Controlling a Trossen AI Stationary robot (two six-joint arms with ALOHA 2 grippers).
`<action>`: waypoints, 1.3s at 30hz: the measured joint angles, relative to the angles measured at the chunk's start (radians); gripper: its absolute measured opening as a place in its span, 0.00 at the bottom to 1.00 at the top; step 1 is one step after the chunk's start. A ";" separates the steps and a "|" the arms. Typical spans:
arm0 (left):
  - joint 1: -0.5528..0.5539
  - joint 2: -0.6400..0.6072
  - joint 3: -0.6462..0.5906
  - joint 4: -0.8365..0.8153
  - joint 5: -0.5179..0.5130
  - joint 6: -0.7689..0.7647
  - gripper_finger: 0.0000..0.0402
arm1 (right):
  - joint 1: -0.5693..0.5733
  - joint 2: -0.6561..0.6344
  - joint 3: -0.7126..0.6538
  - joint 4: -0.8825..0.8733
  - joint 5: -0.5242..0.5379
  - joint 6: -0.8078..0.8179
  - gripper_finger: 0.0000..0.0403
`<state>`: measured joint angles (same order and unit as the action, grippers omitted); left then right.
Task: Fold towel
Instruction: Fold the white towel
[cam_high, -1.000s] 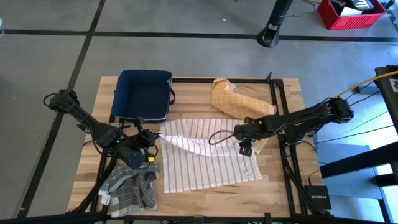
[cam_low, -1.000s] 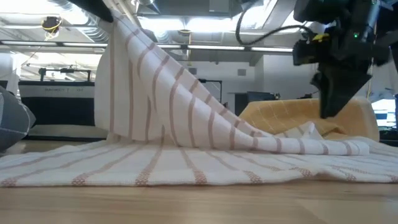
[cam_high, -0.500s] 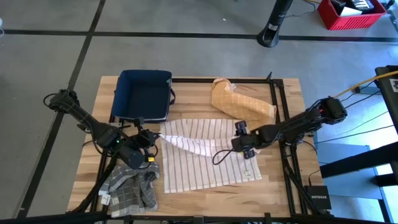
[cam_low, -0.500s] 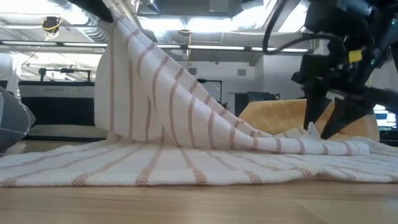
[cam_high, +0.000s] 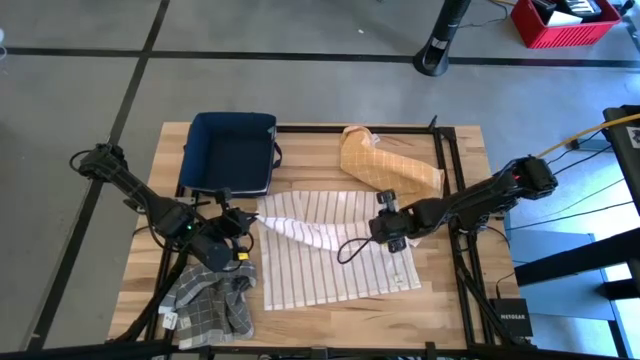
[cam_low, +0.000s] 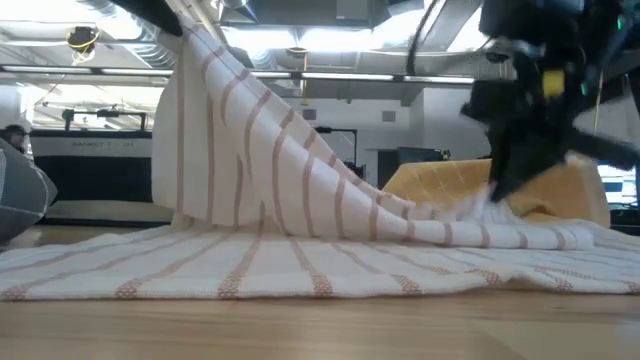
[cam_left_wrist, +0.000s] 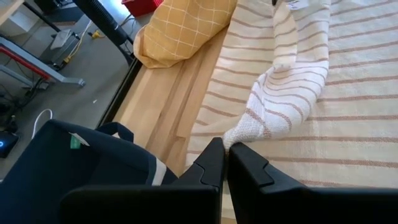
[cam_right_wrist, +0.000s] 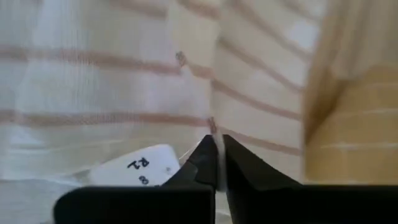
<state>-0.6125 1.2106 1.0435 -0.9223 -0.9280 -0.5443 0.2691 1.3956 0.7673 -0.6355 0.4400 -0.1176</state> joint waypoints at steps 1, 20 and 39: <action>0.000 0.000 0.010 0.002 -0.004 0.001 0.01 | 0.000 -0.023 0.031 -0.035 0.008 0.026 0.05; 0.131 -0.024 0.184 -0.010 -0.261 0.265 0.01 | -0.193 -0.411 0.350 -0.325 0.532 -0.032 0.03; 0.269 -0.028 0.172 0.144 -0.215 0.602 0.01 | -0.417 -0.439 0.351 -0.006 0.334 -0.462 0.02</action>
<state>-0.3436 1.1825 1.2156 -0.7781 -1.1435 0.0581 -0.1474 0.9563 1.1186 -0.6416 0.7738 -0.5799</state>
